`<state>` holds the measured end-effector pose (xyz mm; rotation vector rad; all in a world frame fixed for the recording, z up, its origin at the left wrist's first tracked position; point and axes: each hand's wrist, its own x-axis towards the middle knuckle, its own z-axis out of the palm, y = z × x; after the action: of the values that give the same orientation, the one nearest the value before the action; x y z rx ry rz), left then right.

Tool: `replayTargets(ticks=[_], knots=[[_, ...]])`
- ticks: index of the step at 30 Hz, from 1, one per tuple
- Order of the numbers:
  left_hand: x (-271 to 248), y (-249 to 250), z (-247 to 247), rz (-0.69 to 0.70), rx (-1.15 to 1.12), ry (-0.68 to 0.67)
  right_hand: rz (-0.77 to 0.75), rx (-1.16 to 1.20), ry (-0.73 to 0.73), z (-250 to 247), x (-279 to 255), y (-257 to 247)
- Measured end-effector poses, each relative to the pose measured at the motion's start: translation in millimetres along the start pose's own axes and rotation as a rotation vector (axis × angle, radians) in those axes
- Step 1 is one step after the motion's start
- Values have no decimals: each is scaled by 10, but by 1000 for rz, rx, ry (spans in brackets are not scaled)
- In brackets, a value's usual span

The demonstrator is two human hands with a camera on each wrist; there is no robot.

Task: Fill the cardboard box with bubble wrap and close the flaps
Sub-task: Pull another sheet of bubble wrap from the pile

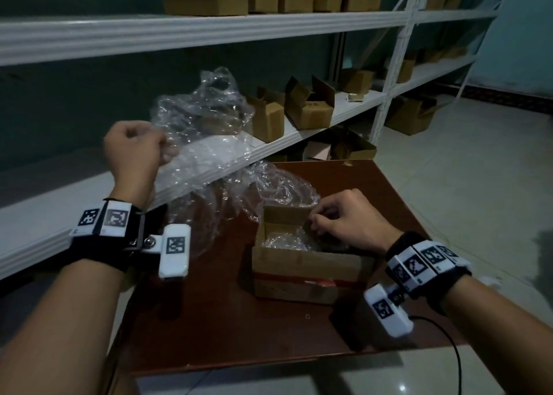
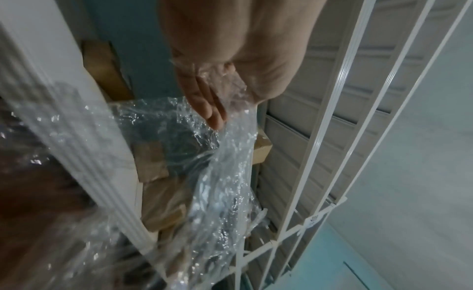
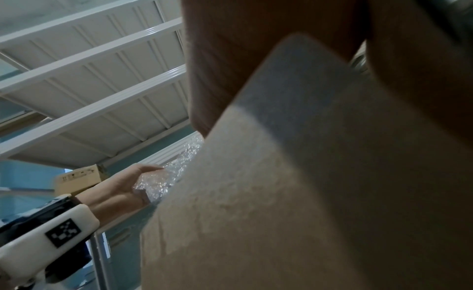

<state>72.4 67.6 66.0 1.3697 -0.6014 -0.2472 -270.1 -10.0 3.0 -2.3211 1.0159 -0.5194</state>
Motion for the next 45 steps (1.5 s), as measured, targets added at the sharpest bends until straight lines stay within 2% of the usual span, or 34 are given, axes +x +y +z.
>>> replayTargets(ticks=[8,15,20,24,28,31,35,37,39,42,45], knots=[[-193,24,363,-210,-227,-250,38,120,-4,11,10,8],[-173,41,368,-201,-393,-384,70,283,28,32,30,44],[-342,89,454,-237,-462,-490,74,490,63,-8,24,21],[-609,59,655,-273,-220,-602,51,555,70,-34,14,-1],[-792,45,731,-218,-40,-719,3,711,25,-65,-19,40],[-851,42,737,-151,51,-847,-56,803,68,-79,-49,44],[-913,-18,793,-107,287,-1054,55,896,58,-104,-69,52],[-957,-92,847,-60,407,-1133,125,863,39,-114,-58,78],[-986,-158,901,41,537,-1161,174,823,13,-115,-47,91],[-1007,-170,965,201,752,-1125,188,831,-45,-130,-53,70],[-1046,-123,1010,249,868,-1145,212,802,-33,-122,-19,84]])
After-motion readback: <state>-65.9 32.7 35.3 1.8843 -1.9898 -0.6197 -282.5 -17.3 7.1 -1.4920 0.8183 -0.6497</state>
